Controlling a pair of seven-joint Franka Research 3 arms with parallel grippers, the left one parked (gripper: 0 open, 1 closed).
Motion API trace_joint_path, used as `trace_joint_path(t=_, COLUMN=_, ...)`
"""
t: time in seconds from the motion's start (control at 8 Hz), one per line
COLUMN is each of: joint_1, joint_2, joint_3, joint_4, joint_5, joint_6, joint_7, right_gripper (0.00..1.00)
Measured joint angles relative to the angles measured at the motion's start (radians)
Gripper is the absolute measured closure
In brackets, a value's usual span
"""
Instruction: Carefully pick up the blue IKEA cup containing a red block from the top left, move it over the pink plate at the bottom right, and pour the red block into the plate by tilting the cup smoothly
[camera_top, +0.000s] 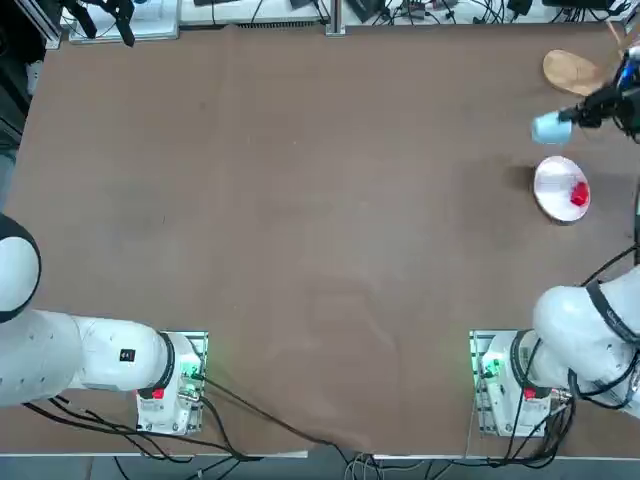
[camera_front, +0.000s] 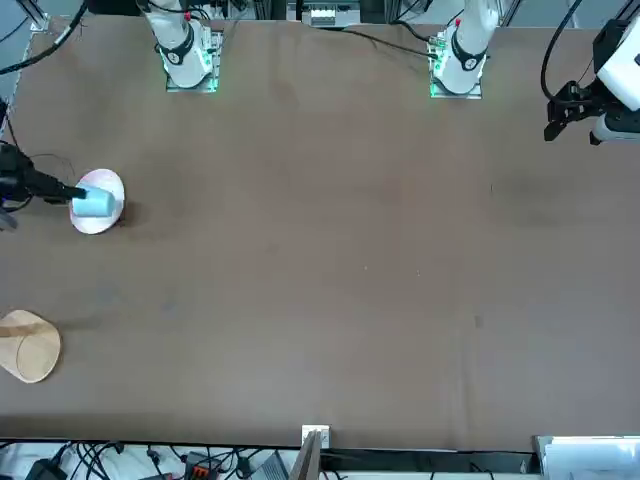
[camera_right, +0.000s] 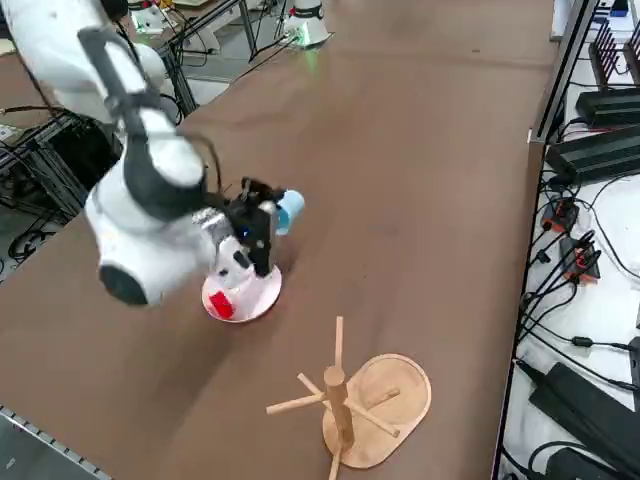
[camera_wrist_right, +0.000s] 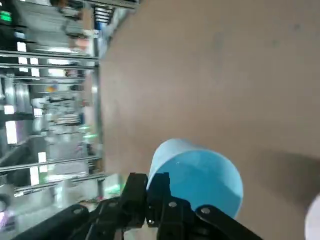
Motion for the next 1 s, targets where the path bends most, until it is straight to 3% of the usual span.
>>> trace_joint_path(t=0.38, joint_1=0.218, joint_2=-0.172, joint_3=0.000, joint_4=-0.130, joint_5=-0.133, joint_6=0.314, joint_7=0.203, right_gripper=0.97)
trace_joint_path(t=0.75, joint_1=0.400, joint_2=-0.210, joint_3=0.000, joint_4=-0.150, joint_5=-0.294, joint_6=0.510, joint_7=0.472, right_gripper=0.97)
trace_joint_path(t=1.0, joint_1=0.488, joint_2=-0.219, joint_3=0.001, joint_4=-0.144, joint_5=-0.464, joint_6=0.565, joint_7=0.716, right_gripper=0.97)
